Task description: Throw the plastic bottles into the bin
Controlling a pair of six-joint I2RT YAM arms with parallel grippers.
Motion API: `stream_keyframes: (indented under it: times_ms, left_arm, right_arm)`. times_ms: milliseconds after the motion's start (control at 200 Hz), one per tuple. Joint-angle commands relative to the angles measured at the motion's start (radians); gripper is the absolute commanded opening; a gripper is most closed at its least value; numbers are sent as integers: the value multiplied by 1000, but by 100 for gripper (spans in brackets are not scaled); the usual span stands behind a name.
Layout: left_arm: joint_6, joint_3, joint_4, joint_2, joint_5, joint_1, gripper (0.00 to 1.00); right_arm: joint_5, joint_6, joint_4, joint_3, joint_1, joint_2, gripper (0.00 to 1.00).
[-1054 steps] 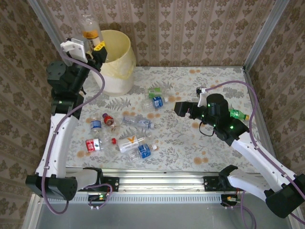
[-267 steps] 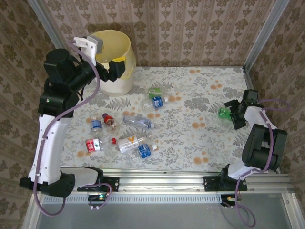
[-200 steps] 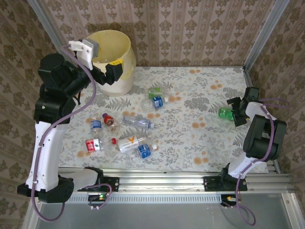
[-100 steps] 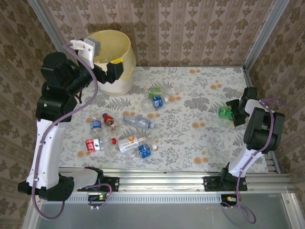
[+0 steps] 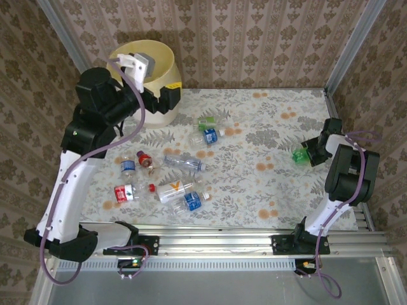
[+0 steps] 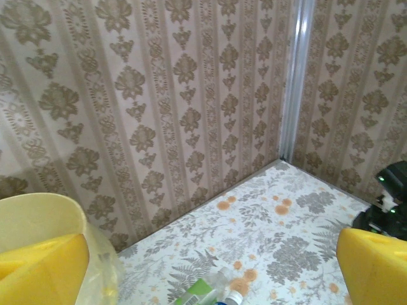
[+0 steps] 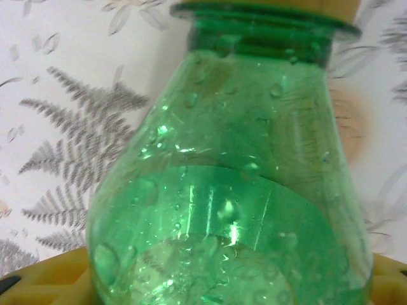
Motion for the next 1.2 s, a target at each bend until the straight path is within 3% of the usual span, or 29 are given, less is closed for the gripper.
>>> stream_keyframes:
  times_ms: [0, 210, 810, 1195]
  left_arm:
    - [14, -15, 40, -7, 4, -28, 100]
    - [-34, -90, 83, -14, 36, -38, 100]
    - [-150, -332, 253, -37, 168, -79, 100]
    - [-211, -425, 339, -6, 201, -139, 100]
  right_arm:
    - [-81, -16, 78, -32, 57, -9, 53]
    - [-100, -22, 111, -58, 114, -103, 46]
    - [-146, -97, 121, 38, 323, -372, 44]
    - [-224, -129, 192, 80, 389, -509, 44]
